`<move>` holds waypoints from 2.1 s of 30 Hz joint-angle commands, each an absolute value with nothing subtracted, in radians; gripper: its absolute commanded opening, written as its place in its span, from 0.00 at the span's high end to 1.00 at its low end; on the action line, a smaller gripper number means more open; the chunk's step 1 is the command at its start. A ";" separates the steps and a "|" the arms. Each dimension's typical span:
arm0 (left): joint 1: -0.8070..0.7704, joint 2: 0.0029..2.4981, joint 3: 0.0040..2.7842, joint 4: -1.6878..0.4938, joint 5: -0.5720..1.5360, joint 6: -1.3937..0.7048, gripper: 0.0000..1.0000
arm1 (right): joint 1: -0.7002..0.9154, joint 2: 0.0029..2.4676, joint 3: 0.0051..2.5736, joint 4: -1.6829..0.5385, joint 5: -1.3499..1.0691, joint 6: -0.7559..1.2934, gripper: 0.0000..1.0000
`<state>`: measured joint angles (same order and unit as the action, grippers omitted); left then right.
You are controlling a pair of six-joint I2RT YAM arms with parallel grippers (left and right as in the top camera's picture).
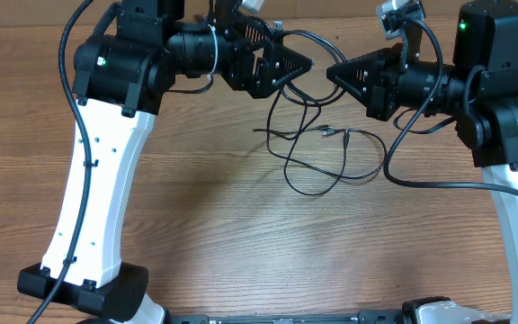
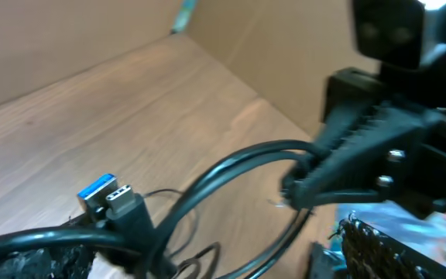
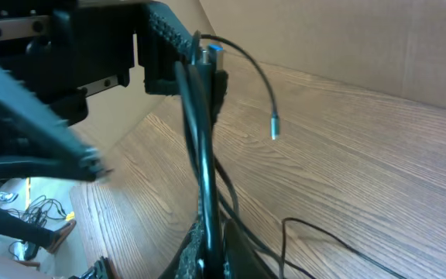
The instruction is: Untangle cables
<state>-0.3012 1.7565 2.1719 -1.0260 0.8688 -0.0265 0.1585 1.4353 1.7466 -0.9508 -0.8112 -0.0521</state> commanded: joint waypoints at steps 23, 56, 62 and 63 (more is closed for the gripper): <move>-0.308 1.762 2.174 -1.169 0.118 -0.035 0.01 | 0.123 1.410 1.756 -0.875 -0.374 0.196 0.96; -0.374 1.981 2.174 -1.116 0.617 0.704 0.34 | 0.122 1.343 1.762 -0.896 -0.812 0.042 0.95; -0.374 1.981 2.174 -1.054 0.653 0.703 0.90 | 0.122 1.335 1.762 -0.902 -0.818 0.043 0.95; -0.374 1.981 2.174 -1.045 0.678 0.703 0.96 | 0.122 1.335 1.762 -0.903 -0.817 0.043 0.95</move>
